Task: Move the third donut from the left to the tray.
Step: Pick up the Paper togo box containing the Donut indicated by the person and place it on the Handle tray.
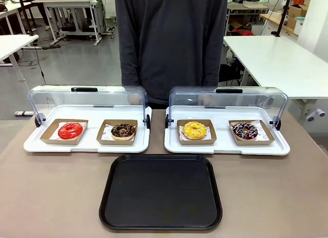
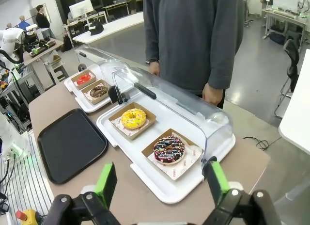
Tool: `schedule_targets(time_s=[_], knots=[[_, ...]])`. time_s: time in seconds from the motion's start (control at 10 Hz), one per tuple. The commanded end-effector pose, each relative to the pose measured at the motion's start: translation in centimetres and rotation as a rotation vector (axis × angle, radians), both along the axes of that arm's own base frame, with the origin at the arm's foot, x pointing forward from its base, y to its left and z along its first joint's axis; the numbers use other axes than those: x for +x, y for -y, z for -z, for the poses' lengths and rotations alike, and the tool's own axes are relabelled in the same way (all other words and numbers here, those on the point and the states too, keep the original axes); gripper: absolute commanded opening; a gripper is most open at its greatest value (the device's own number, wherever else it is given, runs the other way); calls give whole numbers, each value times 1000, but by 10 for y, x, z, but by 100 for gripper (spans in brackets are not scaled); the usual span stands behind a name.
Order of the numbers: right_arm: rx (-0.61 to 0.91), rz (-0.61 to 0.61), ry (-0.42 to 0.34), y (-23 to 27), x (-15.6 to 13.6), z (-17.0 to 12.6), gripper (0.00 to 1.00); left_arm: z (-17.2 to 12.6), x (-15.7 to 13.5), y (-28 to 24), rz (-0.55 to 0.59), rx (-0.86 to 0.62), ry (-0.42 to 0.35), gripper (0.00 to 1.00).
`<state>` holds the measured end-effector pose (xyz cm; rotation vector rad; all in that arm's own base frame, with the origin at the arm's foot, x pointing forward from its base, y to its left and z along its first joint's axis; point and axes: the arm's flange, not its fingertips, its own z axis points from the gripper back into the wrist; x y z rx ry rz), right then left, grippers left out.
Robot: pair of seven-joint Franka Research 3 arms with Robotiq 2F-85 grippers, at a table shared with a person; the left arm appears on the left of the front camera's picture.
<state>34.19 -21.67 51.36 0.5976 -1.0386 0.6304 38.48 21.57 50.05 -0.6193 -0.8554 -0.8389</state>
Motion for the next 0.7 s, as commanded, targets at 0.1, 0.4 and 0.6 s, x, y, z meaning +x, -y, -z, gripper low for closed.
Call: schedule_targets(time_s=[0.1,0.4,0.6], knots=[[1,-4,13,0,1,-1,100,-2,0,0,-1,1,1,100],[1,-4,13,0,1,-1,100,-2,0,0,-1,1,1,100],[1,-4,13,0,1,-1,100,-2,0,0,-1,1,1,100]])
